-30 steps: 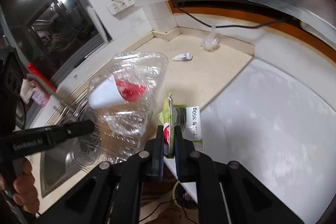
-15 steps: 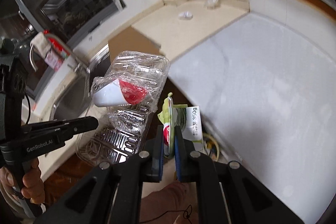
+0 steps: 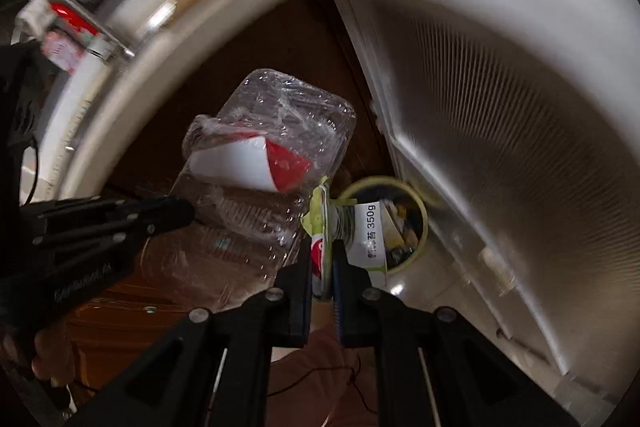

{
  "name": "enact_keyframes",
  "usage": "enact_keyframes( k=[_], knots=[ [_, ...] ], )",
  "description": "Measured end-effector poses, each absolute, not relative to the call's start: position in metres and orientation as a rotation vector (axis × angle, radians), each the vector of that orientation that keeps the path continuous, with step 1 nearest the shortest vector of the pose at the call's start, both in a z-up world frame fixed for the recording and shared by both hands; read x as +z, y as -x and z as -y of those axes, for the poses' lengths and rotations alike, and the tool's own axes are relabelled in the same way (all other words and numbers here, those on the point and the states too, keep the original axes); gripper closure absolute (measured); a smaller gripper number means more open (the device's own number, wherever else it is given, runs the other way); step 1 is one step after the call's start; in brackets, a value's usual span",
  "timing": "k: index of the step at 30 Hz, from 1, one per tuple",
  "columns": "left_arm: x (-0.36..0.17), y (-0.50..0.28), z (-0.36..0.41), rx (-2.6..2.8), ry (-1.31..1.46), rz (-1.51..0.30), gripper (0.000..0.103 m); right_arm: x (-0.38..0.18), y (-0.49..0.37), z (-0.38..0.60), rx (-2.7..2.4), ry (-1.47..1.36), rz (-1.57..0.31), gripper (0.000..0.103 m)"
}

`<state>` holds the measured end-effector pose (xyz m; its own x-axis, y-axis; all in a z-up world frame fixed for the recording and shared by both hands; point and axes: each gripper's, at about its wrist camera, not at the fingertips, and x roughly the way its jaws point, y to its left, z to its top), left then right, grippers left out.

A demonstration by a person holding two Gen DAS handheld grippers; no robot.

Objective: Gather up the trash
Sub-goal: 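Carry the clamshell and snack bag down over the bin with both grippers, then open both grippers to drop the clamshell and snack bag into the bin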

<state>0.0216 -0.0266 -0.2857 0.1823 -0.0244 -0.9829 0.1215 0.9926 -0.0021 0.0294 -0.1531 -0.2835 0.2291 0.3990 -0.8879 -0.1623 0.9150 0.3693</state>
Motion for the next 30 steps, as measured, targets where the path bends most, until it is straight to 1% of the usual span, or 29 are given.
enact_keyframes(
  k=[3, 8, 10, 13, 14, 15, 16, 17, 18, 19, 20, 22, 24, 30],
  knots=[
    [-0.347, -0.031, 0.022, -0.083, -0.098, -1.445, 0.100, -0.344, -0.038, 0.151, 0.351, -0.245, -1.354, 0.095],
    [-0.449, -0.059, 0.015, -0.067, -0.128, -1.496, 0.099, -0.442, -0.063, 0.138, 0.303, -0.258, -1.415, 0.094],
    [-0.479, -0.071, 0.013, -0.069, -0.134, -1.498, 0.099, -0.486, -0.077, 0.134, 0.284, -0.253, -1.425, 0.094],
    [-0.526, -0.094, 0.014, -0.080, -0.147, -1.494, 0.099, -0.534, -0.098, 0.130, 0.269, -0.257, -1.425, 0.094],
    [-0.540, -0.101, 0.014, -0.089, -0.150, -1.495, 0.097, -0.545, -0.100, 0.132, 0.268, -0.264, -1.427, 0.093],
    [-0.550, -0.109, 0.016, -0.104, -0.153, -1.497, 0.095, -0.562, -0.108, 0.131, 0.264, -0.276, -1.436, 0.090],
    [-0.563, -0.114, 0.010, -0.129, -0.157, -1.502, 0.088, -0.576, -0.114, 0.131, 0.253, -0.285, -1.442, 0.090],
    [-0.575, -0.119, 0.011, -0.137, -0.175, -1.511, 0.079, -0.585, -0.118, 0.132, 0.247, -0.289, -1.443, 0.090],
    [-0.584, -0.122, 0.011, -0.127, -0.199, -1.513, 0.076, -0.597, -0.123, 0.132, 0.236, -0.290, -1.451, 0.090],
    [-0.592, -0.124, 0.010, -0.118, -0.218, -1.514, 0.073, -0.607, -0.127, 0.129, 0.229, -0.292, -1.459, 0.088],
    [-0.600, -0.127, 0.009, -0.116, -0.235, -1.518, 0.072, -0.612, -0.128, 0.128, 0.232, -0.281, -1.457, 0.086],
    [-0.609, -0.127, 0.006, -0.117, -0.257, -1.524, 0.072, -0.620, -0.127, 0.122, 0.236, -0.250, -1.453, 0.076],
    [-0.612, -0.125, 0.003, -0.111, -0.278, -1.518, 0.072, -0.621, -0.126, 0.121, 0.231, -0.241, -1.445, 0.073],
    [-0.603, -0.116, -0.008, -0.097, -0.308, -1.498, 0.071, -0.612, -0.123, 0.120, 0.209, -0.211, -1.427, 0.073]
  ],
)
